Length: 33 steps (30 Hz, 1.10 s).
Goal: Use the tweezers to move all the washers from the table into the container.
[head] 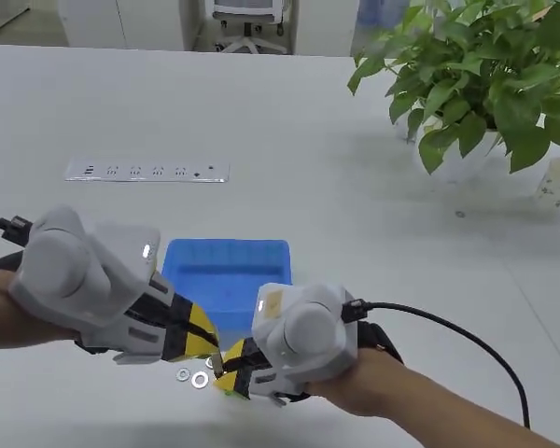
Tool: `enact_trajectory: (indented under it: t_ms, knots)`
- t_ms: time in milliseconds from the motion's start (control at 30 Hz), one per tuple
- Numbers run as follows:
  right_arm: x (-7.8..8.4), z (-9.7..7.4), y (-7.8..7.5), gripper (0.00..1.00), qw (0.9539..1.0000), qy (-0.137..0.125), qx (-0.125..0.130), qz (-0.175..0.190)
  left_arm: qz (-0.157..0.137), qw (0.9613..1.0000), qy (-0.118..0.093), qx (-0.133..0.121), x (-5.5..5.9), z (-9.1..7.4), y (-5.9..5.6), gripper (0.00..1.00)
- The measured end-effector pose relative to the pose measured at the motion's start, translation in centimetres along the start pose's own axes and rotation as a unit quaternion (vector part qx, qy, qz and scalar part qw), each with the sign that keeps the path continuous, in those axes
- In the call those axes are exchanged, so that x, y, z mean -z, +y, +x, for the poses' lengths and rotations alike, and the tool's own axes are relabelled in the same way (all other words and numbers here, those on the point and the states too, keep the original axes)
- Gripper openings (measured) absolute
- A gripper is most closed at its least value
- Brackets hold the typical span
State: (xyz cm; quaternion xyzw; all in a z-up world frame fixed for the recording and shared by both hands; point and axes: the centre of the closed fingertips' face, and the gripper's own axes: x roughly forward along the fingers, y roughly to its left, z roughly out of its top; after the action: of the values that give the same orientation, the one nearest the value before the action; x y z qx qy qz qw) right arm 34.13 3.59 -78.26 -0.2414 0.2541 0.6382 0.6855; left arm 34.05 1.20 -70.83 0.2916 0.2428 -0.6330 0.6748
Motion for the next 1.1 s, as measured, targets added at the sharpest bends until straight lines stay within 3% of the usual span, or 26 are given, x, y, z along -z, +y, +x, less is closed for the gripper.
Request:
enact_trajectory:
  t_ms: [600, 1100]
  knots:
    - [-2.7, -2.0, -1.0, 0.09, 0.9999, -0.007, 0.009, -0.012, -0.004, 0.9999, -0.009, -0.011, -1.8, -2.7, 1.1, 0.06]
    - [-4.3, -3.1, -3.8, 0.09, 0.9992, -0.012, 0.033, -0.017, 0.016, 0.9995, -0.009, -0.024, -3.2, -3.9, 3.7, 0.06]
